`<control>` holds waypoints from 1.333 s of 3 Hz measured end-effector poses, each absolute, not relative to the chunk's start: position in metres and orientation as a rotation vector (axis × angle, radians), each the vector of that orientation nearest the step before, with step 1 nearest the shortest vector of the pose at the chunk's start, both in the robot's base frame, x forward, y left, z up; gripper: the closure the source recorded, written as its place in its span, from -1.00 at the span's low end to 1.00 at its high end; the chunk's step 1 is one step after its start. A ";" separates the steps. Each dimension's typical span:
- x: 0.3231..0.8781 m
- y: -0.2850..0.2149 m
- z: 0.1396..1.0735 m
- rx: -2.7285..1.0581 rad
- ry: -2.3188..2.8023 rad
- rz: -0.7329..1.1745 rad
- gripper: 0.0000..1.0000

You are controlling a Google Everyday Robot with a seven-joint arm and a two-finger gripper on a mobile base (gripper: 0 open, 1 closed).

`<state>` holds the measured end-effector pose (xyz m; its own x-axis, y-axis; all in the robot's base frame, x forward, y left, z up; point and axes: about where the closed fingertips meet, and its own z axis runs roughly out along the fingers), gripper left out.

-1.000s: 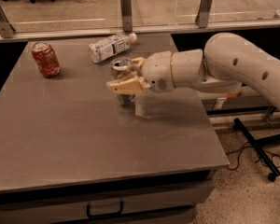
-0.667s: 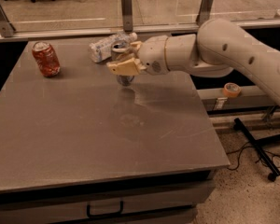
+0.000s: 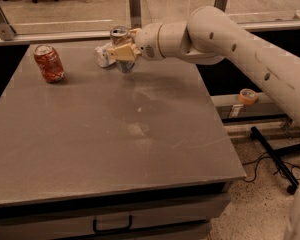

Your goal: Move redbull can near blue plastic bottle

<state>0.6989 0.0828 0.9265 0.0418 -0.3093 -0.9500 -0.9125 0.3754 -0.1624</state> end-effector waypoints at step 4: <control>0.738 0.078 0.884 -1.048 1.652 0.721 -1.00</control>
Offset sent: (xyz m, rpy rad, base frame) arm 0.0523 0.0042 -0.0309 0.0126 0.1146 -0.0910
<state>0.7377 0.0784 0.8837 -0.1153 -0.2932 -0.9491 -0.8954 0.4443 -0.0285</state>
